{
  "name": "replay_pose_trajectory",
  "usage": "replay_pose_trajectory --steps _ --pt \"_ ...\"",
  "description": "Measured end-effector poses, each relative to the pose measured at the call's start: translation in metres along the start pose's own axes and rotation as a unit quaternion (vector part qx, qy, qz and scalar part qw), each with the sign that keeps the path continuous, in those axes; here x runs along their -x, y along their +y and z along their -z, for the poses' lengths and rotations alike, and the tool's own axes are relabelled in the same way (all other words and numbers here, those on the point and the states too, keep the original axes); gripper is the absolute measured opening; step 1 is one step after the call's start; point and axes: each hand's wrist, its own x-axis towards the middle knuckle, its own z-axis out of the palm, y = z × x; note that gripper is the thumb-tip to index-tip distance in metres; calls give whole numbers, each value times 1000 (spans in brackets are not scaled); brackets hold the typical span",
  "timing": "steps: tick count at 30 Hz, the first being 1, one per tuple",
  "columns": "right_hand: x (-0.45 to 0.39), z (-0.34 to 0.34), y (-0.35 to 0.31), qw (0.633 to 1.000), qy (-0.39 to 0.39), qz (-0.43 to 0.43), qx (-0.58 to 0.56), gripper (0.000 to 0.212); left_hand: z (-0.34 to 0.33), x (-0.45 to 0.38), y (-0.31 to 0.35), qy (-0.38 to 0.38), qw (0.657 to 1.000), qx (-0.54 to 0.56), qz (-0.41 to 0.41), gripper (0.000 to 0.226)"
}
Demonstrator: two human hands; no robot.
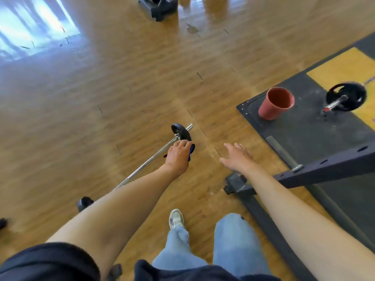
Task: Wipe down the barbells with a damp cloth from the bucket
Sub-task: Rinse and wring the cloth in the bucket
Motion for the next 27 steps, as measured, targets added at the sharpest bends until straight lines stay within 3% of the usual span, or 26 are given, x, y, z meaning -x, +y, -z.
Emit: replay_pose_trajectory --steps 8,15,19,27 --pt "-60 46 -47 999 6 -28 35 67 36 -73 -47 -28 999 3 23 61" --pt "-156 97 -65 999 -14 -38 27 66 59 -200 -55 -62 997 -30 16 61" --pt "-224 139 -54 999 -10 -51 11 66 77 -295 -46 -97 994 -56 10 66" --pt "-330 232 0 992 -4 -116 -58 65 110 -477 6 -137 985 -93 -43 51"
